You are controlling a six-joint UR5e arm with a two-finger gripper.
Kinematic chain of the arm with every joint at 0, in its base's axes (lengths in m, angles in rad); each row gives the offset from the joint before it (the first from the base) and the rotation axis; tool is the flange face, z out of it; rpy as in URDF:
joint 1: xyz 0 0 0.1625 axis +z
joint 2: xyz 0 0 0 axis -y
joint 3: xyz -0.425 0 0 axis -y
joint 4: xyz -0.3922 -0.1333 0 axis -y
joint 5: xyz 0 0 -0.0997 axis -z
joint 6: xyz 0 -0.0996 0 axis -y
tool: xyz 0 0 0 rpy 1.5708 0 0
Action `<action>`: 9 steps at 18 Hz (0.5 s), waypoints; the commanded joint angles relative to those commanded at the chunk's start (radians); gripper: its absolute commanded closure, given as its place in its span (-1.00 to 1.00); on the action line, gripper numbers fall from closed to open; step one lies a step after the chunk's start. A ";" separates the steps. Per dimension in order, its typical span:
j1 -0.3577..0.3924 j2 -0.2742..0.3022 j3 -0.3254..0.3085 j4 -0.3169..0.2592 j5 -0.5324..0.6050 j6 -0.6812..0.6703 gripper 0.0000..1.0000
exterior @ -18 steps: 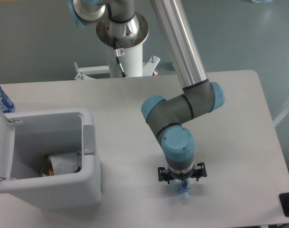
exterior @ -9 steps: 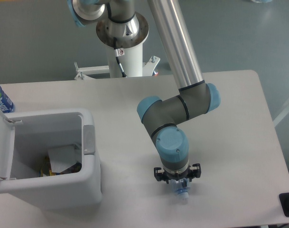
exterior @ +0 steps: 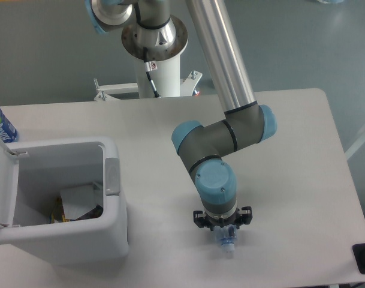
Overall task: Place the trash in the trash can
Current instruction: 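Lower the gripper around the bottle's capped end and close, then lift the gripped water bottle off the table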
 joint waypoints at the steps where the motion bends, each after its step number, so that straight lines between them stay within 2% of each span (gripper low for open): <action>1: 0.000 0.000 0.000 0.000 0.000 0.000 -0.26; 6: 0.000 0.002 0.003 0.002 0.000 0.002 -0.21; 9: 0.003 0.002 0.029 0.000 -0.006 0.002 -0.21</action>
